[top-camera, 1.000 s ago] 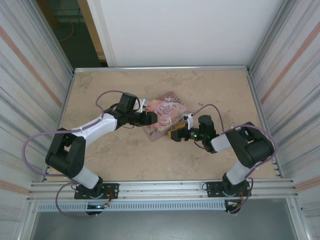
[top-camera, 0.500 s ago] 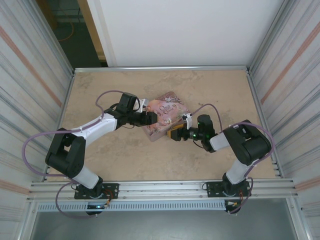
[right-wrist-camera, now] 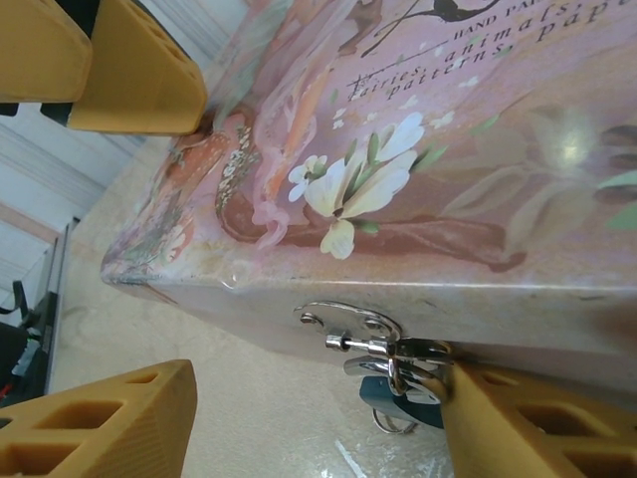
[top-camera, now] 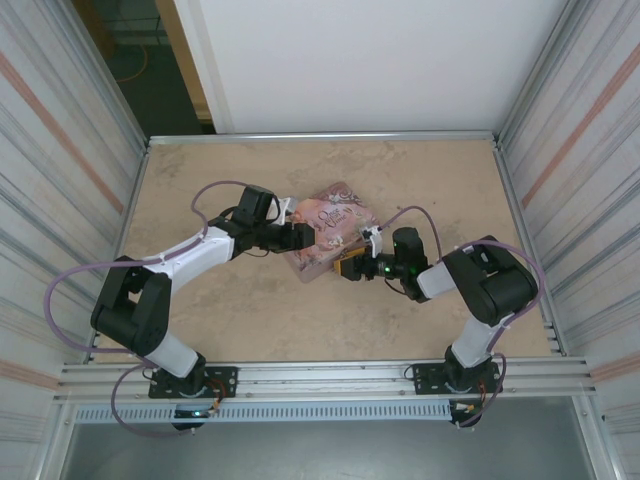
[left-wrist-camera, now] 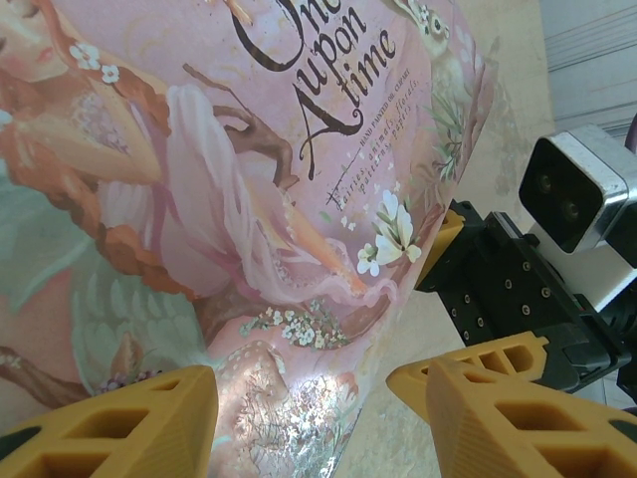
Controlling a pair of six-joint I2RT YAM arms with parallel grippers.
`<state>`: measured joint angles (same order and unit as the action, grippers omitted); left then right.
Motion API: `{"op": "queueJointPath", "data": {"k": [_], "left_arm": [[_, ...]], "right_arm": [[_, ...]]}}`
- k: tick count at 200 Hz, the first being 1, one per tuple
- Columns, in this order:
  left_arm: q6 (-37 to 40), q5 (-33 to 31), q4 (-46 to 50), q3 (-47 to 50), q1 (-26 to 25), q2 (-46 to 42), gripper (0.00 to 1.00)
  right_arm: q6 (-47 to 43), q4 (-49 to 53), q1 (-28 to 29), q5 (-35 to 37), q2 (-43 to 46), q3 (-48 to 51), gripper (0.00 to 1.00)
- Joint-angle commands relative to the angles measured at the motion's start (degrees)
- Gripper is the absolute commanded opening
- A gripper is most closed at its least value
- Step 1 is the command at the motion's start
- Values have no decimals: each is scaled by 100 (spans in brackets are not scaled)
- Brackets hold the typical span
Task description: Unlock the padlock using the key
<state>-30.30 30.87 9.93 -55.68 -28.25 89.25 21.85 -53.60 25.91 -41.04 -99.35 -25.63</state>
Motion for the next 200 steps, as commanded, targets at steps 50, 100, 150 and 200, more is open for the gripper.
{"op": "queueJointPath", "data": {"k": [50, 100, 150, 200], "left_arm": [[-34, -82, 404, 62, -31, 110, 58], [3, -100, 448, 14, -31, 110, 58], [0, -117, 466, -5, -31, 110, 58], [-12, -134, 466, -4, -31, 126, 58]], "right_arm": [[-295, 160, 59, -107, -23, -83, 46], [-348, 386, 60, 4, 40, -91, 31], [-418, 591, 54, 65, 117, -87, 23], [-395, 652, 29, 139, 166, -65, 11]]}}
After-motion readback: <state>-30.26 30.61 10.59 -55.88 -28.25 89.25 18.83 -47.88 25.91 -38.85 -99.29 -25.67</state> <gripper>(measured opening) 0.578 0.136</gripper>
